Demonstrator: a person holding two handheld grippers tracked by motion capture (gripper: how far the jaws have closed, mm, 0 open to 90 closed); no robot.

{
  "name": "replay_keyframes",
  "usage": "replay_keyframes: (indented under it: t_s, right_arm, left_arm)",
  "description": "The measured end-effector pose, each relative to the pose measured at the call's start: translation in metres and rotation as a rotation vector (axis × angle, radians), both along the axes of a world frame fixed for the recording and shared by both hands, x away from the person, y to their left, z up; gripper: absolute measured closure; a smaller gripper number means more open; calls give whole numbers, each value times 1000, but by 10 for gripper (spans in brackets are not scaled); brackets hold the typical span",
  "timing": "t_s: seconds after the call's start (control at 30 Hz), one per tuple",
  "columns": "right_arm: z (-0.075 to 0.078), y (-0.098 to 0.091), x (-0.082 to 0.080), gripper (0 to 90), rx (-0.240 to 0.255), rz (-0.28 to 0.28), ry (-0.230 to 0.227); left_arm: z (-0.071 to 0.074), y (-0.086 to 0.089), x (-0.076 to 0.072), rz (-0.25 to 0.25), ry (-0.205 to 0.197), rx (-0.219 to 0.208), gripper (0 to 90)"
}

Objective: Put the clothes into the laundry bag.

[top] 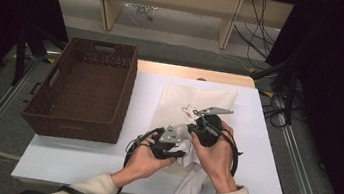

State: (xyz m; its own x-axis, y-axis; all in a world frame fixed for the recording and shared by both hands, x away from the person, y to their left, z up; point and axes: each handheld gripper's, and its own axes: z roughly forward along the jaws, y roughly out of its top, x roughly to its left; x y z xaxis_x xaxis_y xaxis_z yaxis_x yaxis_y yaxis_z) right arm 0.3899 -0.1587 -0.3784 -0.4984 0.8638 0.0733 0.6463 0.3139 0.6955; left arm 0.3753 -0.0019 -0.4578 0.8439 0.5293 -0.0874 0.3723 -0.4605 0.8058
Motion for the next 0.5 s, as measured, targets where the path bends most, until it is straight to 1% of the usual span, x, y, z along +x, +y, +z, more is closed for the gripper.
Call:
replay_keyframes:
  t_s: [0.03,0.07,0.13,0.17,0.2,0.23,0.27,0.3,0.33,0.37,0.4,0.43,0.47,0.5]
  right_arm:
    - [0,1,0,892,5,3,9]
    - [-1,-1,1,892,-3,19,6]
    - [-2,-2,3,892,-5,34,-2]
    - [-2,-2,3,892,-5,34,-2]
    - [-1,-3,2,892,3,5,9]
    - [-1,-4,3,892,2,3,4]
    - [-1,-4,3,892,2,3,4]
    - [-1,-6,3,892,-2,22,5]
    - [-1,-6,3,892,-2,22,5]
    - [0,-6,3,892,2,16,1]
    - [0,-7,4,892,0,16,1]
    - [0,-7,4,892,0,16,1]
    - [0,-6,4,892,5,2,3]
    - [1,-7,3,891,6,1,11]
  left_arm:
    - [-3,-2,2,19,7,-9,808]
    - [-7,-2,5,16,13,-6,798]
    - [-8,-2,4,19,13,-9,765]
    - [-8,0,3,10,9,9,765]
    - [-7,3,0,-5,9,9,687]
    - [-6,5,-2,-21,10,22,640]
    - [-6,5,-2,-21,10,22,574]
    - [-5,8,-4,-33,5,17,507]
    - [-4,11,-5,-51,0,32,507]
    - [-4,12,-9,-43,-12,14,471]
    - [-1,18,-15,-61,-23,28,382]
    - [-1,18,-15,-61,-23,28,365]
    - [0,21,-17,-66,-24,27,365]
    - [3,24,-21,-69,-34,21,352]
